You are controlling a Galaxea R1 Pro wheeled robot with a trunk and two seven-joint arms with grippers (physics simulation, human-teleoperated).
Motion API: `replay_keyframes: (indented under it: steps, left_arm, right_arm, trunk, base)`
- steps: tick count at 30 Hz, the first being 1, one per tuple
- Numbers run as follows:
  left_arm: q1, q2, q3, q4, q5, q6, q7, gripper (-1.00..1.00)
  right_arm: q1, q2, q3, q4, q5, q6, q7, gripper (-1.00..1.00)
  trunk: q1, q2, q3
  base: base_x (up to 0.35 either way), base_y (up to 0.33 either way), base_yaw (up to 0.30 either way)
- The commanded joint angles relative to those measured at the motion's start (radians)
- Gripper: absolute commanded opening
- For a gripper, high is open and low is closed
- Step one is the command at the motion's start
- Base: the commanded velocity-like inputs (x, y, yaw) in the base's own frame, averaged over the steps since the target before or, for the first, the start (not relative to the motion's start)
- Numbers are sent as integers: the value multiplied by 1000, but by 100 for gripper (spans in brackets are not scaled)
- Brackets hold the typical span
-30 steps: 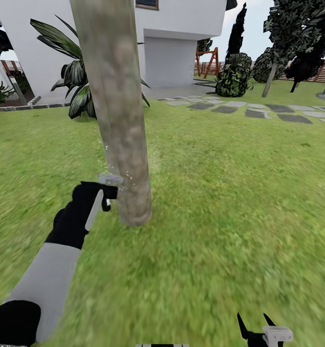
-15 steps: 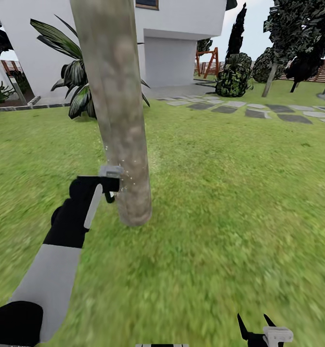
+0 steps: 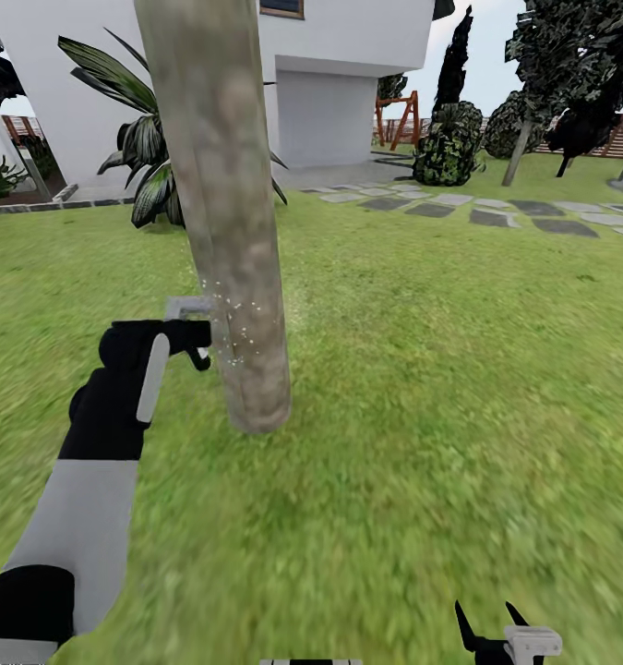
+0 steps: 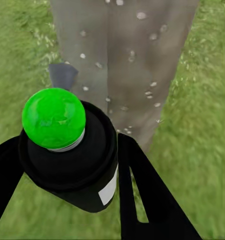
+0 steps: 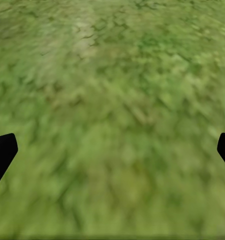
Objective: In the garden, pick up the pesticide atomizer on the floor and spray pesticide onto both trees until each tree trunk is fully covered.
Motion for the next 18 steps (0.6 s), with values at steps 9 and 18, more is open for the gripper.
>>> replay_keyframes:
  steps: [9,18]
  left_arm:
    - [11,-55,-14,-34,-4,1,-15,-100]
    - [181,-52,-33,-22,-15,-24,-18,-100]
  right_arm:
    - [0,0,0,0,0,0,0,100]
    - [0,0,0,1,0,0,0,100]
  trunk:
    - [0,0,0]
    - [0,0,0]
  base:
    - [0,0,0]
    - [0,0,0]
